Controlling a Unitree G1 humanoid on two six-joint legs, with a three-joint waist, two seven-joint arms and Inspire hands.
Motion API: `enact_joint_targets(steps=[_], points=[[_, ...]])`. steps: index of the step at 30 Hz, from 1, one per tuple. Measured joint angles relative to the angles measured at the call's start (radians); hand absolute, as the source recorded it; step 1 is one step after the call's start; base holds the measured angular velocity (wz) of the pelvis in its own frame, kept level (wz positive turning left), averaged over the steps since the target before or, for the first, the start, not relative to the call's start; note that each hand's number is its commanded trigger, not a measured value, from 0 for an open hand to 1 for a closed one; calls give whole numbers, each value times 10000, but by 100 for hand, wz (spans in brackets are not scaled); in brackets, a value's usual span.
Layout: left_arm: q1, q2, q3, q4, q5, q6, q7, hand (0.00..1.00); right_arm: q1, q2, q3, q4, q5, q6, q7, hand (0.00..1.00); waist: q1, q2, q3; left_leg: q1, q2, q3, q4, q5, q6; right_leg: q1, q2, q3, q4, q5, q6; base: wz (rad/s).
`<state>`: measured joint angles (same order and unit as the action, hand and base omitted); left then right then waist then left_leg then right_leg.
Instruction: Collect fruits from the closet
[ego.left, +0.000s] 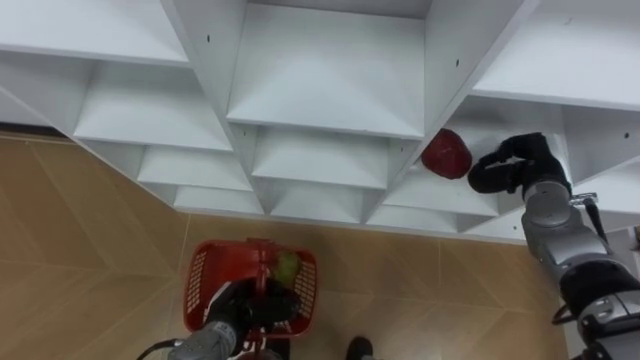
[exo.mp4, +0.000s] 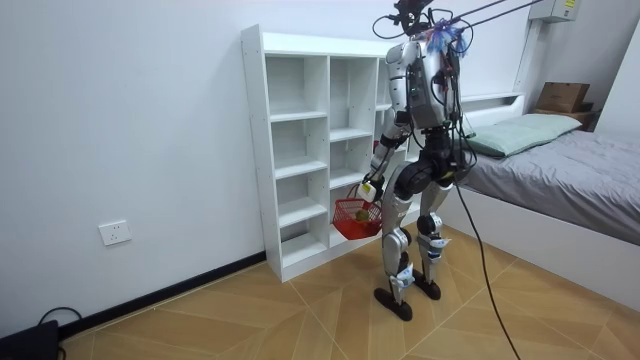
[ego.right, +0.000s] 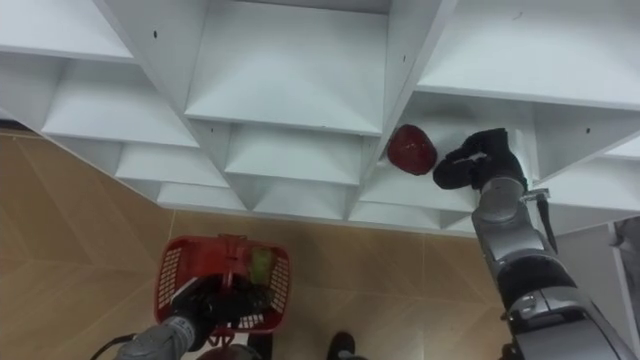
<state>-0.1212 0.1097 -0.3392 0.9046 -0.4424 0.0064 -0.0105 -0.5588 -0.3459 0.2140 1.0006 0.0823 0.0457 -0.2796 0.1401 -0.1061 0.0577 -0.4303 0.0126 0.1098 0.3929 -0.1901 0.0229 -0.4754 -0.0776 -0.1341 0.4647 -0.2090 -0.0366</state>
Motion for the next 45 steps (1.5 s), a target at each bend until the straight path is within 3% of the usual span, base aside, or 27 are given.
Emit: enact_joint_targets(steps=[1, 2, 35, 45], points=[[0, -29, -4, 0, -3, 1, -3, 100, 0, 7, 0, -1, 1, 0, 4, 9, 0, 0, 0, 2, 1, -3, 1, 0, 0, -1, 1, 0, 2, 0, 0, 0], [0, -40, -3, 0, -3, 1, -4, 100, 0, 11, -1, -1, 1, 0, 4, 0, 0, 0, 0, 2, 1, -4, 2, 0, 0, -1, 2, 0, 2, 0, 0, 0], [10, -177, 0, 4, -38, 11, 1, 100, -34, 283, -7, -140, -17, -9, -253, 0, 30, 120, -56, 7, 99, 13, 160, 11, -22, 48, 100, 39, 0, 142, -44, 0], [18, -159, 21, 6, -34, 8, -22, 100, -35, 278, -10, -179, -1167, -119, -266, 0, 30, 169, -51, -22, 96, 19, 151, 12, -23, 17, 99, 40, 12, 143, -44, 0]])
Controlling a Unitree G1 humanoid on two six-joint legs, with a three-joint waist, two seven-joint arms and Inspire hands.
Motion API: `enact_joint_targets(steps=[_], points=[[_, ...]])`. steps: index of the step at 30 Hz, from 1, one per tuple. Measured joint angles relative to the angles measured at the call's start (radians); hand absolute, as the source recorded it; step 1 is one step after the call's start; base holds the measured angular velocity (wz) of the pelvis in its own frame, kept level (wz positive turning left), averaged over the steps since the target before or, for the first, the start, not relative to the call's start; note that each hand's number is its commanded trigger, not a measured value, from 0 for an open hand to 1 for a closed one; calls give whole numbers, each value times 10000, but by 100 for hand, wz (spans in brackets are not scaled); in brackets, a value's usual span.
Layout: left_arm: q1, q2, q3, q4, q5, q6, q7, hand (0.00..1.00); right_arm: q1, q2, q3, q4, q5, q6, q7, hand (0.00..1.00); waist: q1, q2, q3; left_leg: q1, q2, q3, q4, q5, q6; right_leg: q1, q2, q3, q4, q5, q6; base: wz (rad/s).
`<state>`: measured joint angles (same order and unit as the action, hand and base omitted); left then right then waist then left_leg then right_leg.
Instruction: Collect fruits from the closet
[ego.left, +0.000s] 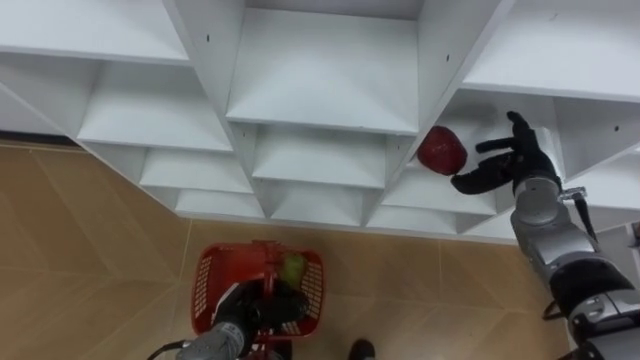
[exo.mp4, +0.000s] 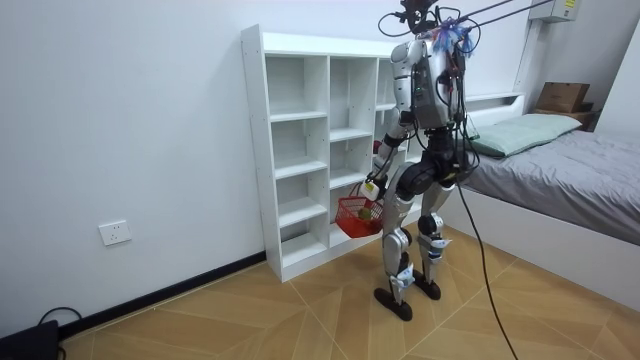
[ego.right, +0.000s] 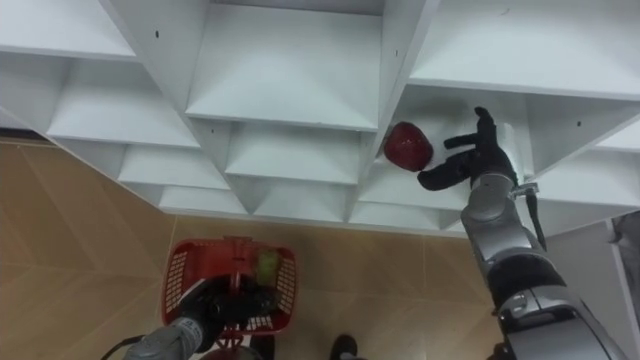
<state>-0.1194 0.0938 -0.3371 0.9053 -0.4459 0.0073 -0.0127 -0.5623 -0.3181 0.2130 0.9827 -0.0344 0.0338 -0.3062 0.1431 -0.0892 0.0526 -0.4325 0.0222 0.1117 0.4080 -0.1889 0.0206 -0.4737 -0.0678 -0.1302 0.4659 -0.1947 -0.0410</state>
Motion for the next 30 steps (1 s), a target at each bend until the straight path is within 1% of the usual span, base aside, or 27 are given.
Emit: enact_joint_targets(steps=[11, 19, 26, 30], points=[[31, 42, -14, -2, 1, -70, -4, 100, 0, -7, 0, -22, -343, -285, -122, 0, -14, 6, 1, 11, -17, -3, -188, 54, -27, -22, 1, -4, -30, 0, 0, 0], [24, 189, -95, -2, -36, -95, 0, 100, 0, 1, 77, -164, -1418, -321, -78, 0, 1, -3, 5, 19, -20, -11, -144, 56, -24, -7, -5, -8, -14, 0, 0, 0], [28, 172, 9, 0, -159, -100, -72, 100, 5, 107, 216, -784, -2222, -319, -138, 0, 7, -12, 10, 5, -12, -32, -90, 56, -24, 6, 0, -24, -71, 0, -3, 0], [28, 148, 1, 0, -230, -108, -328, 100, 52, 209, 369, -1180, -2925, -387, -201, 0, 11, -2, 6, -82, 11, -104, -28, 56, -25, 47, 19, -129, -182, 39, -15, 5]])
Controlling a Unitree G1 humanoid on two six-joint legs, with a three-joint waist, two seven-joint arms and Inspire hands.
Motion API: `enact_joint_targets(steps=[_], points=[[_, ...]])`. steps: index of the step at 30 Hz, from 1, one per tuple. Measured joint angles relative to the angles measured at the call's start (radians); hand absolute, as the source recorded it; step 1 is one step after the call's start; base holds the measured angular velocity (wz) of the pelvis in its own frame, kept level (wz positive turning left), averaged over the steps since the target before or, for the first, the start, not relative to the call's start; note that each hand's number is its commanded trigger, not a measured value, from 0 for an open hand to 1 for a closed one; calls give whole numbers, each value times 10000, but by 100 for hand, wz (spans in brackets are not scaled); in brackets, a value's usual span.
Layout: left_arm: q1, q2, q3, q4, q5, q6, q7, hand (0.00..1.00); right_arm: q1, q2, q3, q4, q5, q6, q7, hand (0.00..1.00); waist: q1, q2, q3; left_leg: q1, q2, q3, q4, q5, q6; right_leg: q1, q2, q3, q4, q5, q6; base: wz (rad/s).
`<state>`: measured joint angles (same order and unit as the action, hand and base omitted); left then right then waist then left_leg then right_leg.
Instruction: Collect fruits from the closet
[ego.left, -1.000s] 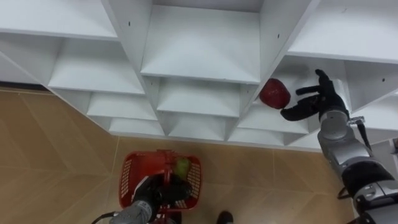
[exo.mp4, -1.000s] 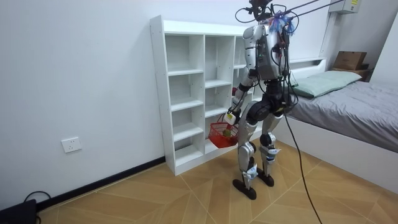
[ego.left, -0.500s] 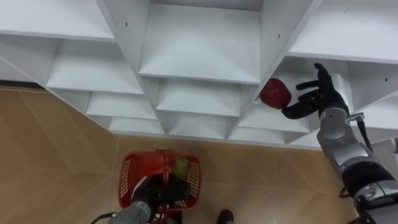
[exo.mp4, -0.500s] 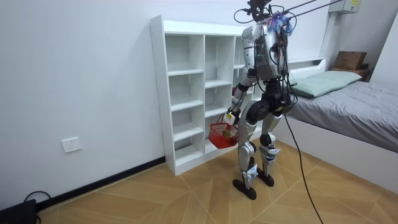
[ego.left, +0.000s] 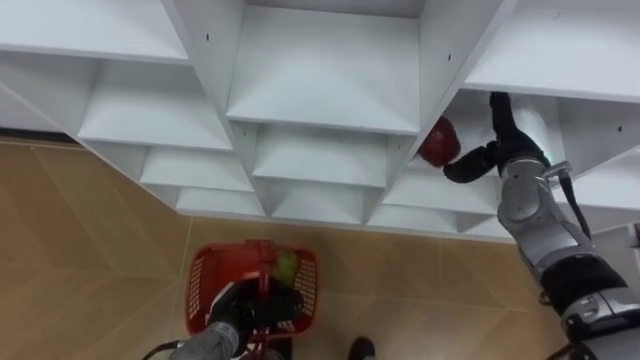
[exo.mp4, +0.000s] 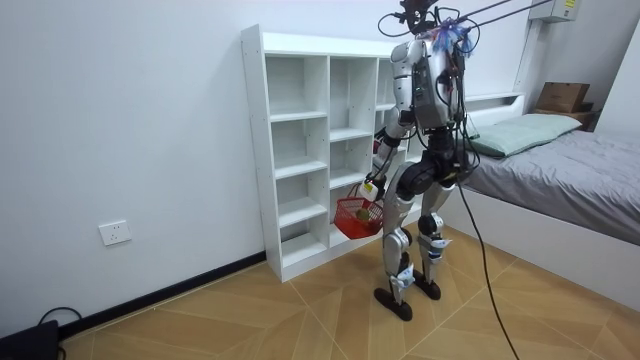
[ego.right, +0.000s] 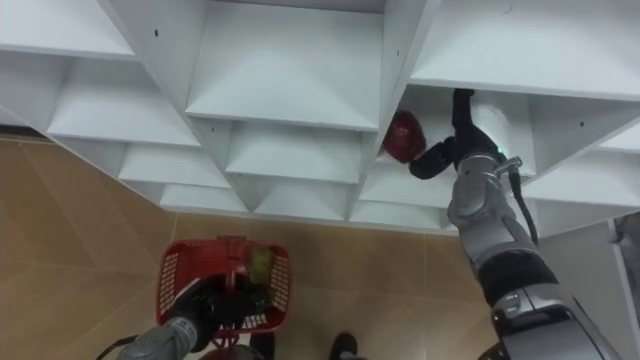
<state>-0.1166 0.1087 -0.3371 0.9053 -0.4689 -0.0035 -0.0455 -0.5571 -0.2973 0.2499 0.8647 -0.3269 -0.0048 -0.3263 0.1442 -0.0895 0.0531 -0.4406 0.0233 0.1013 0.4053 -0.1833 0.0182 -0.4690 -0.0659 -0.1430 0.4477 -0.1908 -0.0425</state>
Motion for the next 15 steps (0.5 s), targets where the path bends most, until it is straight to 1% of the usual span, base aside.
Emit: enact_joint_targets(steps=[4, 7, 12, 15], points=[[-18, -5, 11, -1, -17, -21, -55, 100, 4, 119, 45, -109, -417, -41, 2, 0, -4, 15, 3, -121, -5, -104, 28, -1, 1, -5, -23, -212, -8, 4, 3, 10], [-11, -41, 151, 0, -2, -24, -53, 100, 124, 230, 37, -320, -685, -74, 40, 0, -1, 46, 1, -176, -2, -123, 24, -1, 0, -28, -24, -249, -21, 4, 3, 6], [-10, -54, 196, -1, -15, -24, -48, 100, 311, 230, 49, -557, -709, -183, 195, 0, 11, 191, 1, -208, 2, -118, 15, -2, -1, -54, -32, -259, 2, 5, 1, 1], [-3, -54, 195, 0, -5, -34, -49, 100, 409, 229, 58, -558, -710, -192, 271, 0, 0, 218, -3, -199, 7, -101, 13, -2, -1, -58, -38, -286, 27, 9, -5, 0]])
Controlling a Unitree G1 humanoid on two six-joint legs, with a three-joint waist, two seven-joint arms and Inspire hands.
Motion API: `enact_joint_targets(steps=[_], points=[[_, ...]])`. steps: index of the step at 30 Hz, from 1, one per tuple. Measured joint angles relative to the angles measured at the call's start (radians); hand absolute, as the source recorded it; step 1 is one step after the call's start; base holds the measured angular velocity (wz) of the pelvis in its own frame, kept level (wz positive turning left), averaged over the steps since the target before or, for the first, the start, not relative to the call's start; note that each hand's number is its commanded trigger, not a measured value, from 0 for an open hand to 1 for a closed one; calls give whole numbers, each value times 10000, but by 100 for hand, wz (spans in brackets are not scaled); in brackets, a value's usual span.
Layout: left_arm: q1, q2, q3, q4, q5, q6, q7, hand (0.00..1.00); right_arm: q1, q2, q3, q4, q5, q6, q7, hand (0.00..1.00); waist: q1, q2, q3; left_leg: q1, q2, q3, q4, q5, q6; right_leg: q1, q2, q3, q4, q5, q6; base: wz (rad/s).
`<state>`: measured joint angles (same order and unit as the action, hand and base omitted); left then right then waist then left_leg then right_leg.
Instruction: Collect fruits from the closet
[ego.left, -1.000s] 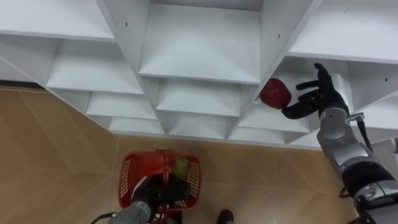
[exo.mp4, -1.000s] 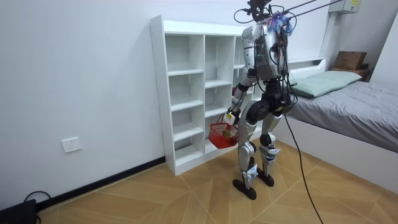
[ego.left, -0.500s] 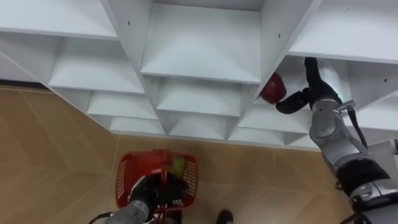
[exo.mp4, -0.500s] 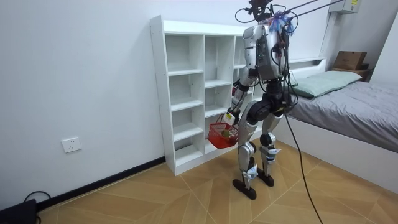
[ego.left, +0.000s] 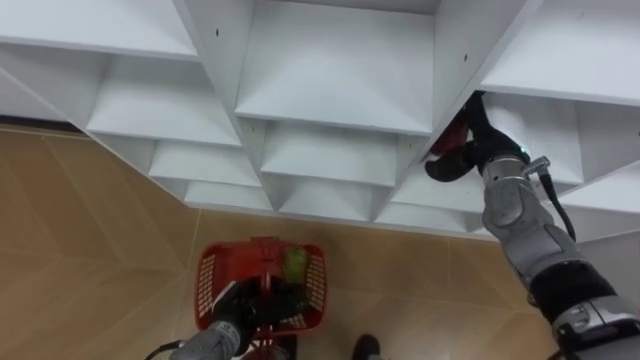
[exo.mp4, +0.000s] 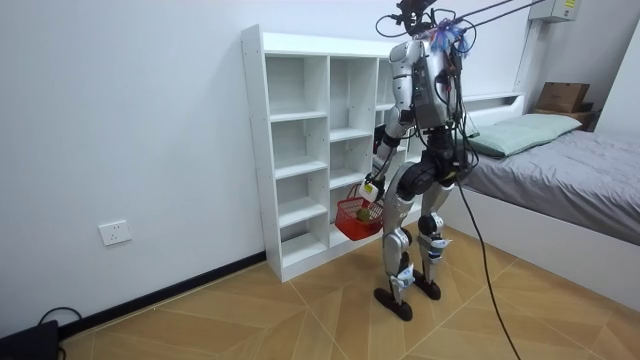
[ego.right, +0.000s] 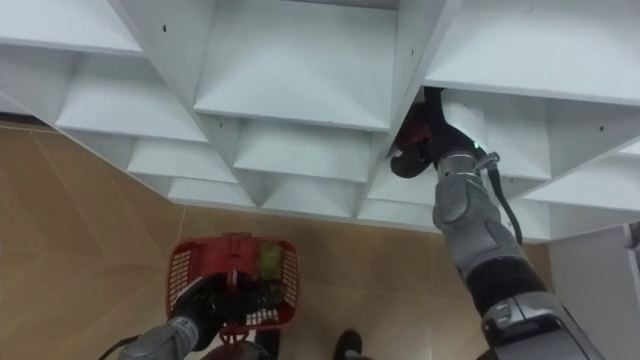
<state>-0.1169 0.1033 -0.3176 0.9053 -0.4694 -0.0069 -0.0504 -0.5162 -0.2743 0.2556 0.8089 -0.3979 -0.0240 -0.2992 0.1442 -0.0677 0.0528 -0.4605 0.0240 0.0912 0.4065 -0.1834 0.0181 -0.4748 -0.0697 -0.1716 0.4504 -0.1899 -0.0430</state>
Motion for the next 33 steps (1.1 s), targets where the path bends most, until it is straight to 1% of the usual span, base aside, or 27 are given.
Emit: enact_joint_targets(steps=[5, 6, 8, 9, 24, 27, 33], points=[[1, -10, -6, 12, -2, -55, 0, 100, 256, 0, 1, -54, -10, -76, 380, 0, -19, -1, 0, -3, -2, 1, 23, 0, 1, 4, -24, -82, 30, 3, -5, 0], [-5, -10, -6, 60, -2, -98, 3, 100, 274, 1, 16, -61, -11, -98, 460, 20, -28, -1, 0, -5, -3, 5, 27, -1, 1, 3, -29, -78, 41, 3, -5, 0], [-14, -13, -4, 153, -2, -173, 14, 100, 274, -2, 14, -136, -11, -96, 594, 95, -52, -1, -1, -6, 0, 9, 33, 0, 0, 3, -30, -76, 50, 3, -6, 0], [-13, -14, -4, 186, 0, -194, 21, 100, 276, -2, 14, -232, -12, -96, 639, 100, -65, -1, -1, -6, 2, 16, 36, 0, 0, 3, -30, -67, 45, 2, -7, 0], [-11, -5, -7, 272, 19, -262, 31, 100, 310, -46, -6, -417, -374, -69, 917, 100, -184, -13, -3, 17, 6, 109, 67, 7, 9, 9, -34, 8, 42, 0, -5, 0], [-26, -6, -5, 311, 8, -264, 31, 100, 364, -6, -4, -352, -168, -66, 902, 100, -229, -15, -3, 26, 6, 124, 58, 13, 14, 7, -34, 24, 30, 0, -4, 0], [-19, 19, -5, 312, 4, -260, 29, 100, 470, 15, -4, -357, 716, -79, 869, 100, -256, -15, -4, 31, 12, 144, 58, 13, 15, 0, -17, 65, -9, 2, -2, -1]])
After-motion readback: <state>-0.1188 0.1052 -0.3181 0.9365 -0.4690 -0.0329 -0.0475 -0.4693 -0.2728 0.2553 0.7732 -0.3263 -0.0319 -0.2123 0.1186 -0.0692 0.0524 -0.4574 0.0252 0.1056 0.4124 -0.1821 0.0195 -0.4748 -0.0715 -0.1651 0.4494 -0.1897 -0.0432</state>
